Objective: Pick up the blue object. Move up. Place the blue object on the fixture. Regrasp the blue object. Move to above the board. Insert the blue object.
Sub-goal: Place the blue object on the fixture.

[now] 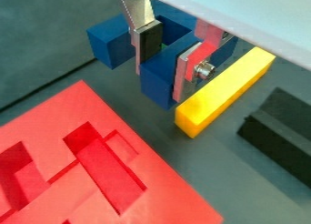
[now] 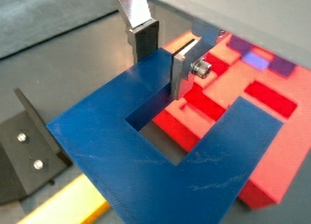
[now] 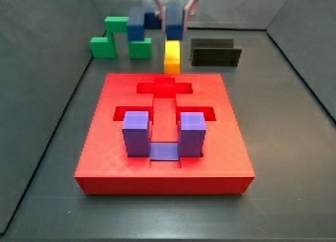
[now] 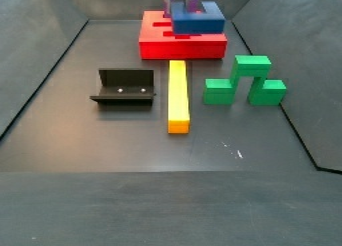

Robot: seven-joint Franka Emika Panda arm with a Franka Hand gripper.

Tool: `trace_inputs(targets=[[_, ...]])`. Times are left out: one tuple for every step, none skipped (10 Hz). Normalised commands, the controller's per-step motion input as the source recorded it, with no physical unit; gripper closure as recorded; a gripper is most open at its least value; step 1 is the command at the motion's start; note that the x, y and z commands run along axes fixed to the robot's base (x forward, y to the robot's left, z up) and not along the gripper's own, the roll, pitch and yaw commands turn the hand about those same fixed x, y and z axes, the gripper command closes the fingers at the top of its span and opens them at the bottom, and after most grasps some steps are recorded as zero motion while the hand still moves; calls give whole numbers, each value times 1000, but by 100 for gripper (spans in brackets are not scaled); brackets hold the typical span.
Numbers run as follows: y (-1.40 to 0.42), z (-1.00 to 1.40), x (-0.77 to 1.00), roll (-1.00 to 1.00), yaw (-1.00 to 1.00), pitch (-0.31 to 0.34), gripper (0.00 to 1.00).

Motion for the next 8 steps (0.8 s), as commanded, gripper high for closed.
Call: trace_inputs(targets=[[357, 194, 920, -420, -23, 89, 100], [406, 131, 891, -537, 0, 11, 100], [309, 34, 874, -731, 0, 0, 100], [209, 43, 897, -774, -106, 0, 100], [160, 60, 917, -769, -174, -6, 100], [157, 57, 917, -771, -189, 0, 100], [197, 51, 900, -731, -186, 0, 100], [294, 0, 900, -523, -200, 0, 100]])
